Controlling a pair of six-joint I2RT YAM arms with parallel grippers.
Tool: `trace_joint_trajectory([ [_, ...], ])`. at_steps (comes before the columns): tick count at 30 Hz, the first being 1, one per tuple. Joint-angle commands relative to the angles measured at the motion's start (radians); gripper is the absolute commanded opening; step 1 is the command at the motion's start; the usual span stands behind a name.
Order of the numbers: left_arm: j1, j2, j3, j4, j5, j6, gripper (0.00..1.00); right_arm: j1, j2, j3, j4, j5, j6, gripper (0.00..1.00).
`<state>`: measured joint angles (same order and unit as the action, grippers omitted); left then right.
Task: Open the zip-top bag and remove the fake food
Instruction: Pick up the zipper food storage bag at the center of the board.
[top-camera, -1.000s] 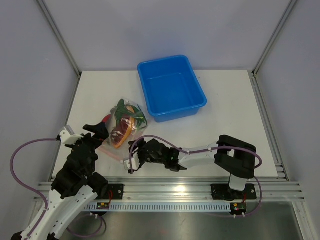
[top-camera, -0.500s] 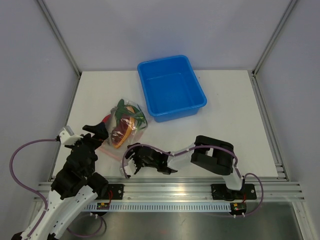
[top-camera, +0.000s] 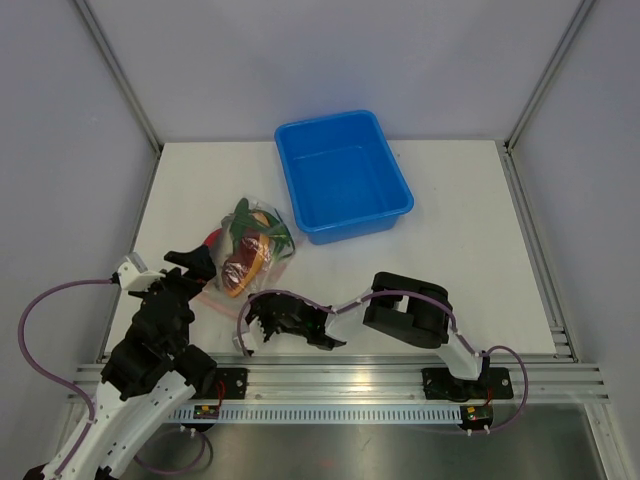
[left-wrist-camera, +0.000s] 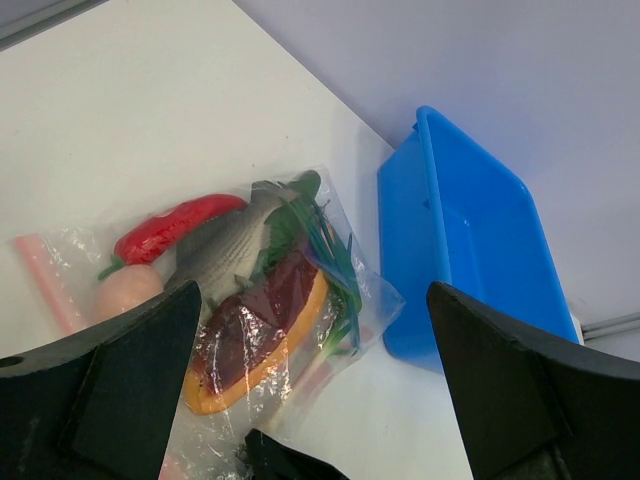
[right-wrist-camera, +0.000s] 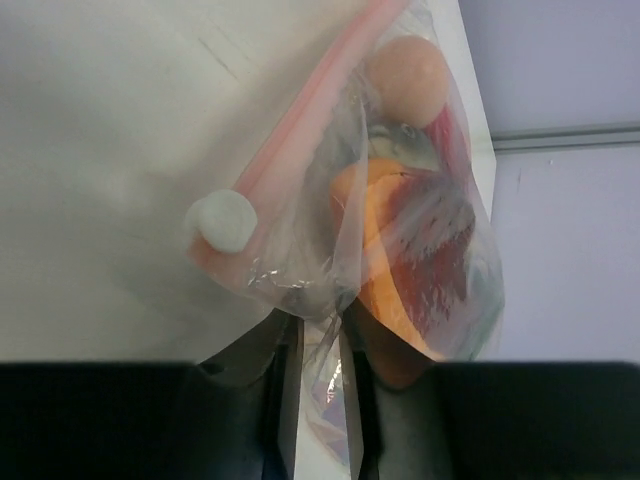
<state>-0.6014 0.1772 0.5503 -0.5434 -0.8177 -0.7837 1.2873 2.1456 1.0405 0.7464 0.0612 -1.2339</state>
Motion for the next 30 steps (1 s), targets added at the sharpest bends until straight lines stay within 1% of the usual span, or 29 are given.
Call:
trace_joint_trajectory([
  [1,-0.001,-0.01,0.026,0.023,-0.029,-0.002,0.99,0.01,-0.004,0.035,0.103,-0.018,0.022,0.25],
  [2,-0.001,-0.008,0.026,0.025,-0.029,0.0,0.99,0.01,-0.015,0.033,0.11,-0.024,0.031,0.21],
  [3,-0.001,-0.007,0.026,0.023,-0.029,0.001,0.99,0.01,-0.019,0.027,0.113,-0.029,0.054,0.1],
  [5,-0.001,-0.007,0.025,0.025,-0.029,0.003,0.99,0.01,-0.049,0.024,0.113,-0.038,0.091,0.04],
  [6,-0.001,-0.007,0.025,0.026,-0.029,0.004,0.99,0.01,-0.058,0.023,0.113,-0.037,0.143,0.0],
  [7,-0.001,-0.005,0.025,0.029,-0.028,0.014,0.99,0.01,-0.084,0.026,0.11,-0.037,0.178,0.0],
  [8,-0.001,-0.005,0.022,0.031,-0.029,0.017,0.99,0.009,-0.098,0.027,0.104,-0.037,0.25,0.0],
  [11,-0.001,0.004,0.019,0.048,-0.028,0.038,0.99,0.009,-0.151,0.044,0.029,-0.057,0.335,0.0],
  [12,-0.001,0.01,0.016,0.052,-0.02,0.046,0.99,0.009,-0.167,0.059,-0.025,-0.058,0.403,0.0],
  [14,-0.001,0.013,0.014,0.063,-0.012,0.06,0.99,0.009,-0.21,0.069,-0.076,-0.057,0.48,0.0],
  [21,-0.001,0.004,0.002,0.102,0.031,0.11,0.99,0.006,-0.311,0.092,-0.212,-0.046,0.677,0.0],
  [23,-0.001,-0.014,-0.004,0.115,0.049,0.126,0.99,0.006,-0.337,0.092,-0.232,-0.015,0.743,0.0],
  [25,-0.001,-0.031,-0.007,0.122,0.072,0.141,0.99,-0.002,-0.36,0.108,-0.295,-0.018,0.783,0.0],
  [26,-0.001,-0.056,-0.012,0.131,0.081,0.149,0.99,-0.003,-0.365,0.128,-0.345,-0.009,0.831,0.0],
  [29,-0.001,-0.103,-0.036,0.172,0.143,0.193,0.99,-0.019,-0.38,0.18,-0.467,-0.029,0.917,0.0],
  [30,-0.001,-0.137,-0.046,0.184,0.182,0.216,0.99,-0.025,-0.382,0.191,-0.491,-0.031,0.942,0.0],
])
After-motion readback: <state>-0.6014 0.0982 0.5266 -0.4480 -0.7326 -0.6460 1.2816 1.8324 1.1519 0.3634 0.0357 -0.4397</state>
